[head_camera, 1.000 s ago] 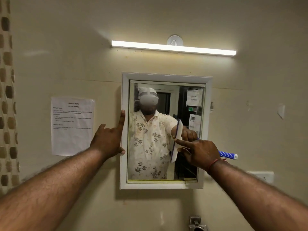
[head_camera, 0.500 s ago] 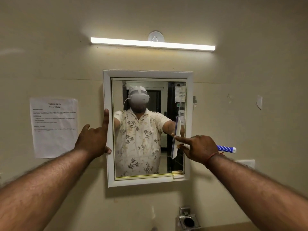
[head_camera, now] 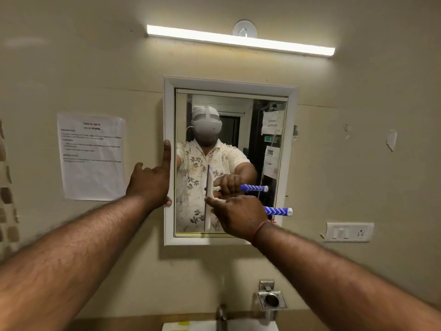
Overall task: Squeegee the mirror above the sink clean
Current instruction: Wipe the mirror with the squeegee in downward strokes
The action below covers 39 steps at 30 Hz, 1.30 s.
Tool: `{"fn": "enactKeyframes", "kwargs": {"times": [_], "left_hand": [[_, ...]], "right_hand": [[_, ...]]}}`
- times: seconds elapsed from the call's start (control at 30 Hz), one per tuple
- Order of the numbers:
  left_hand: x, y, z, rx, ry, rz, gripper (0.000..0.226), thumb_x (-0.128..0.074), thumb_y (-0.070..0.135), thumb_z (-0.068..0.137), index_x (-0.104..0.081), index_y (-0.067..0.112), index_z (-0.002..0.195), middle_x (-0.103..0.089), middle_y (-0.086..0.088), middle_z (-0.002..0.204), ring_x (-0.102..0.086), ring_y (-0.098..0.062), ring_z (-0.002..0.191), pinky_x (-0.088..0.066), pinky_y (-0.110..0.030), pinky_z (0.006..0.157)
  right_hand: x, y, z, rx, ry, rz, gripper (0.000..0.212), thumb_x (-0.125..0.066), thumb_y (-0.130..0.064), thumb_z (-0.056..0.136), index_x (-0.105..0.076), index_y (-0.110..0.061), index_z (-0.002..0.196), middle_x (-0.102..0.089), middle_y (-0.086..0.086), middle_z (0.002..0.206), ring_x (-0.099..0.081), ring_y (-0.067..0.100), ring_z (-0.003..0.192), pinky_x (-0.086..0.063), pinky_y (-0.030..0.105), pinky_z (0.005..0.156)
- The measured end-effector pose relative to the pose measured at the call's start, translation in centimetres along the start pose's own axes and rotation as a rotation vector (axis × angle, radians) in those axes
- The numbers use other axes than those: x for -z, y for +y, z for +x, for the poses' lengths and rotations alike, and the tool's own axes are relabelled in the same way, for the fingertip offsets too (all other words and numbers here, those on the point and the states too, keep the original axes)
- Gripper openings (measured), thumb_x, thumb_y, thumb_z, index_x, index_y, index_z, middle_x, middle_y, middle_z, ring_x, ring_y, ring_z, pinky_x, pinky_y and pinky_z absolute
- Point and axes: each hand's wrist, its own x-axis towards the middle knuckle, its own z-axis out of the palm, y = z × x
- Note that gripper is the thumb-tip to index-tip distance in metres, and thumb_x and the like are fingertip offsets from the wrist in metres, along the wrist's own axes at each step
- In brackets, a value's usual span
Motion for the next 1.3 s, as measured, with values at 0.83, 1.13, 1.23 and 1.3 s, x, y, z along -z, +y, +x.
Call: {"fn": "enactKeyframes", "kwargs": {"times": [0.83, 1.13, 1.23, 1.3], "left_hand": [[-2.5, -0.5, -1.6, -0.031, -0.007, 0.066, 0.186, -0.108, 0.050, 0.063, 0.047, 0.015, 0.161, -0.080, -0.016, 0.117, -0.076, -0.032, 0.086, -0.041, -0.062, 0.124], [-3.3, -0.7, -2.1, -0.029, -0.016, 0.084, 0.185, -0.106, 0.053, 0.064, 0.047, 0.014, 0.160, -0.081, -0.015, 0.111, -0.075, -0.031, 0.085, -0.040, -0.061, 0.125], [-3.2, -0.6, -2.2, -0.033, -0.027, 0.086, 0.185, -0.107, 0.053, 0.064, 0.046, 0.014, 0.161, -0.080, -0.014, 0.111, -0.075, -0.031, 0.087, -0.039, -0.061, 0.125], [-3.2, -0.5, -2.2, -0.035, -0.035, 0.089, 0.185, -0.107, 0.052, 0.064, 0.047, 0.012, 0.160, -0.080, -0.015, 0.112, -0.075, -0.031, 0.087, -0.039, -0.061, 0.125]], "right_hand": [[-5.6, -7.1, 4.7, 0.009, -0.142, 0.006, 0.052, -0.036, -0.046, 0.110, -0.043, -0.040, 0.161, -0.077, 0.003, 0.085, -0.072, 0.028, 0.069, -0.046, 0.033, 0.054], [-5.2, -7.0, 4.7, -0.006, -0.153, 0.036, 0.049, -0.038, -0.043, 0.111, -0.046, -0.041, 0.160, -0.072, 0.000, 0.075, -0.066, 0.024, 0.060, -0.056, 0.037, 0.056], [-5.2, -6.6, 4.8, -0.002, -0.166, 0.040, 0.049, -0.035, -0.046, 0.112, -0.042, -0.042, 0.161, -0.074, -0.002, 0.079, -0.066, 0.021, 0.063, -0.057, 0.037, 0.059], [-5.1, -6.3, 4.7, 0.004, -0.157, 0.038, 0.049, -0.037, -0.046, 0.112, -0.044, -0.043, 0.160, -0.074, -0.003, 0.079, -0.067, 0.020, 0.063, -0.057, 0.036, 0.058]]}}
